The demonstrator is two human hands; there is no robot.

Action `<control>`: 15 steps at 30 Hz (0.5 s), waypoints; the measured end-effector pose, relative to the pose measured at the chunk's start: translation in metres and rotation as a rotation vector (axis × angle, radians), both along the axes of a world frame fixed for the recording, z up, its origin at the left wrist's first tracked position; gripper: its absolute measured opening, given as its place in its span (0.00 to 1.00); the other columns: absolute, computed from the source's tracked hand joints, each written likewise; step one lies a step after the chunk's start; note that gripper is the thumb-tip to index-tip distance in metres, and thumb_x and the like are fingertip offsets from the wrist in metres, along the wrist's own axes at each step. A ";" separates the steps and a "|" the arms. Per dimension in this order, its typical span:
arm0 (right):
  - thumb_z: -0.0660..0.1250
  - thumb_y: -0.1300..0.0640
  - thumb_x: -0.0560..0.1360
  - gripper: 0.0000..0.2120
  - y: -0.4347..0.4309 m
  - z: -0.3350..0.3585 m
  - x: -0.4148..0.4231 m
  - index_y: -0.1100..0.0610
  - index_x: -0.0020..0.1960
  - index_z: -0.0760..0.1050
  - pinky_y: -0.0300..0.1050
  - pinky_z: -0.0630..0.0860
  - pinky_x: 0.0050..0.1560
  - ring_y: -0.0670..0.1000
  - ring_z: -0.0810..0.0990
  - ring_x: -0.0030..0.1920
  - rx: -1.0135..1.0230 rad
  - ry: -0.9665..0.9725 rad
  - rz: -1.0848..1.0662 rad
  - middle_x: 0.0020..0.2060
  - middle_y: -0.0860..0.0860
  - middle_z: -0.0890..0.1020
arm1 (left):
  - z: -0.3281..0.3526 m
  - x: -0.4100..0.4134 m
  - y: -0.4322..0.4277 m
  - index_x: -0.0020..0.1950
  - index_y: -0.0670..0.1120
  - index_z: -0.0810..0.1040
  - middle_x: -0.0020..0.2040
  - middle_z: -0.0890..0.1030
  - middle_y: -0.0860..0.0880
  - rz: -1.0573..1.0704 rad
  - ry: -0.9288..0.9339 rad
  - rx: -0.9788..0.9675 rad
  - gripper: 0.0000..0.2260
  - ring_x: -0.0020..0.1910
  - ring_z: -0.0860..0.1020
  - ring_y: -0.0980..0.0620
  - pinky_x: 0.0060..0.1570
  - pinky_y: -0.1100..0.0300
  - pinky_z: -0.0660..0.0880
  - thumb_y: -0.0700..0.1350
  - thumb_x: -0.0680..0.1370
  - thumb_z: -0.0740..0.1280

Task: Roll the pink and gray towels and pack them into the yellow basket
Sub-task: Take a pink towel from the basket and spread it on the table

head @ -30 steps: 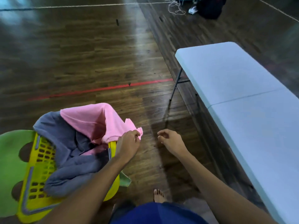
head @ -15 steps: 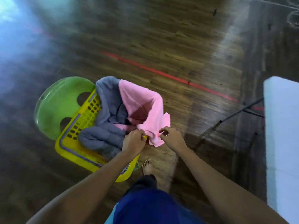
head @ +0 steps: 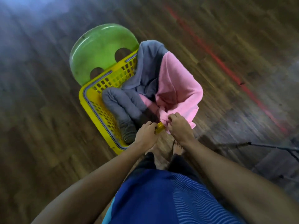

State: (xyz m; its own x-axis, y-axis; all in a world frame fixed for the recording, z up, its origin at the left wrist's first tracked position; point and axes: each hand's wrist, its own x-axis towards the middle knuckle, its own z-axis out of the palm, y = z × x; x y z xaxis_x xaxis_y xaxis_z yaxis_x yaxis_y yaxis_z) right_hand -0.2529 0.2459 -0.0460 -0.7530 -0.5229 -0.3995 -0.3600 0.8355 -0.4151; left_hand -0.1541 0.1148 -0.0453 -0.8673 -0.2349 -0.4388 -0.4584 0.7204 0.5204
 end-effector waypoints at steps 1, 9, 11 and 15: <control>0.57 0.51 0.75 0.12 0.003 -0.004 -0.001 0.57 0.51 0.74 0.58 0.74 0.48 0.57 0.74 0.49 -0.003 0.010 0.044 0.48 0.55 0.75 | 0.001 0.000 0.003 0.57 0.45 0.78 0.51 0.77 0.46 0.031 0.005 -0.009 0.12 0.52 0.76 0.43 0.52 0.47 0.74 0.43 0.75 0.62; 0.66 0.59 0.73 0.08 0.014 0.015 -0.018 0.62 0.47 0.80 0.52 0.73 0.46 0.61 0.79 0.45 -0.265 -0.058 -0.022 0.44 0.60 0.82 | 0.007 -0.018 0.037 0.61 0.46 0.77 0.55 0.78 0.45 0.255 0.111 -0.137 0.15 0.54 0.75 0.42 0.51 0.46 0.74 0.43 0.76 0.62; 0.67 0.57 0.73 0.09 0.020 0.018 -0.022 0.60 0.49 0.82 0.50 0.75 0.49 0.58 0.81 0.46 -0.339 -0.109 -0.052 0.44 0.58 0.84 | 0.008 -0.027 0.042 0.63 0.47 0.77 0.56 0.78 0.46 0.239 0.193 -0.135 0.17 0.52 0.75 0.42 0.50 0.46 0.75 0.42 0.74 0.63; 0.68 0.57 0.74 0.06 0.031 0.017 -0.033 0.58 0.49 0.81 0.47 0.75 0.51 0.53 0.81 0.46 -0.376 -0.241 -0.126 0.43 0.54 0.85 | 0.011 -0.043 0.042 0.61 0.48 0.79 0.55 0.79 0.47 0.124 0.215 -0.154 0.17 0.50 0.75 0.42 0.46 0.46 0.75 0.43 0.72 0.65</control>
